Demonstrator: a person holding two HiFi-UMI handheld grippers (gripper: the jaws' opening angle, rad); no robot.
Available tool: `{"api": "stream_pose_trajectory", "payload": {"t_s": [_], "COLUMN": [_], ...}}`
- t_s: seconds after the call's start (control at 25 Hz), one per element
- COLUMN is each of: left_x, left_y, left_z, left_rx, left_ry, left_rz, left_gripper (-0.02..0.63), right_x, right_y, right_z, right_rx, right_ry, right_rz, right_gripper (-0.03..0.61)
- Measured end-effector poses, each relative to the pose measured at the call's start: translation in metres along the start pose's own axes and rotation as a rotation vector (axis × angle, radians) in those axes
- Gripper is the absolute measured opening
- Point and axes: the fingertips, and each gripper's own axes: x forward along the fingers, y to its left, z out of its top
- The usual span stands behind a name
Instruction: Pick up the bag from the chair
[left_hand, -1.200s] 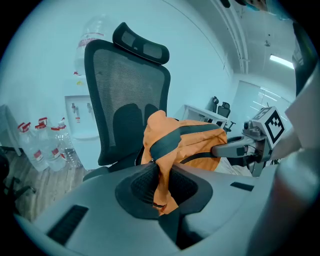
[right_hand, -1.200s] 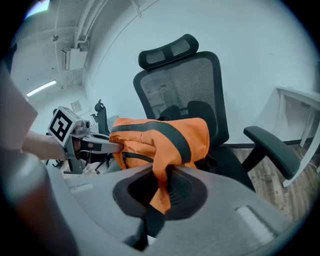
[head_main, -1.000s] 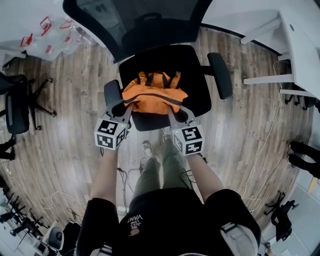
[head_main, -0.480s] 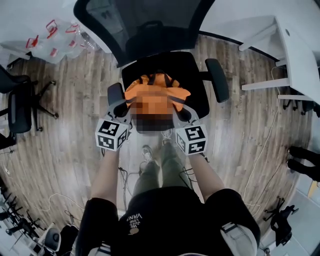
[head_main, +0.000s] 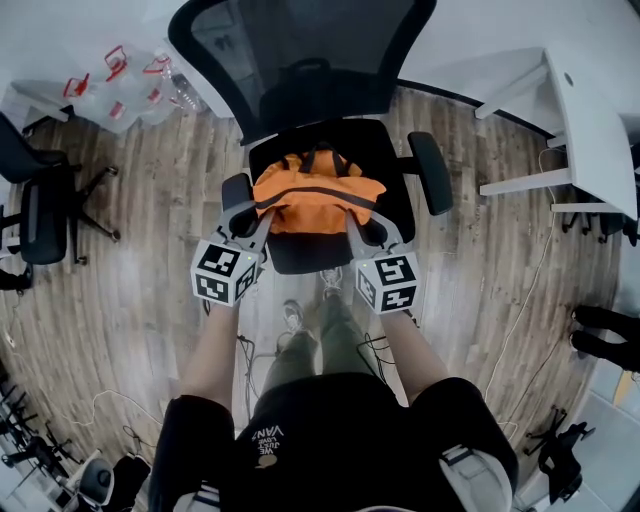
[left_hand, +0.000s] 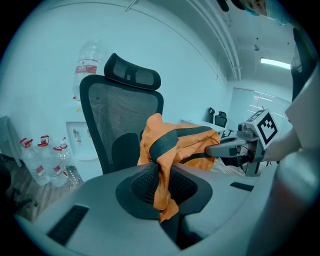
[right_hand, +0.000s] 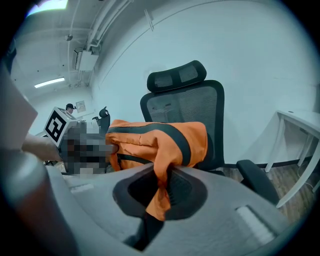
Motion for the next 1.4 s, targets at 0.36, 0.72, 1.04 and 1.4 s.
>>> {"api": "stream_pose_trajectory", "payload": {"t_s": [0.36, 0.72, 1.04, 1.4], "left_x": [-0.019, -0.042, -0.059, -0.081], "left_y": [-0.014, -0.024, -0.034, -0.043], "left_z": [0.027, 0.058, 0.084, 0.106], "left_rx": [0.017, 0.040, 0.057, 0.068], "left_ry": [-0.041, -0.102, -0.150, -0.190], "left_rz": [0.003, 0.007, 0.017, 0.028], "left_gripper": [0.043, 0.044, 0.043, 0.043], "right_x": [-0.022, -0.045, -0.064, -0.082], "right_y": [0.004, 0.012, 0.017, 0.026], "right_z": [0.027, 0.057, 0.083, 0.105], "right_rx": [-0.023, -0.046, -0.078, -0.101], "right_ry": [-0.043, -0.096, -0.134, -0.165], "right_rz": [-0.004, -0.009, 0.000, 0.013], "right_gripper": [0.015, 0.014, 0.014, 0.014]}}
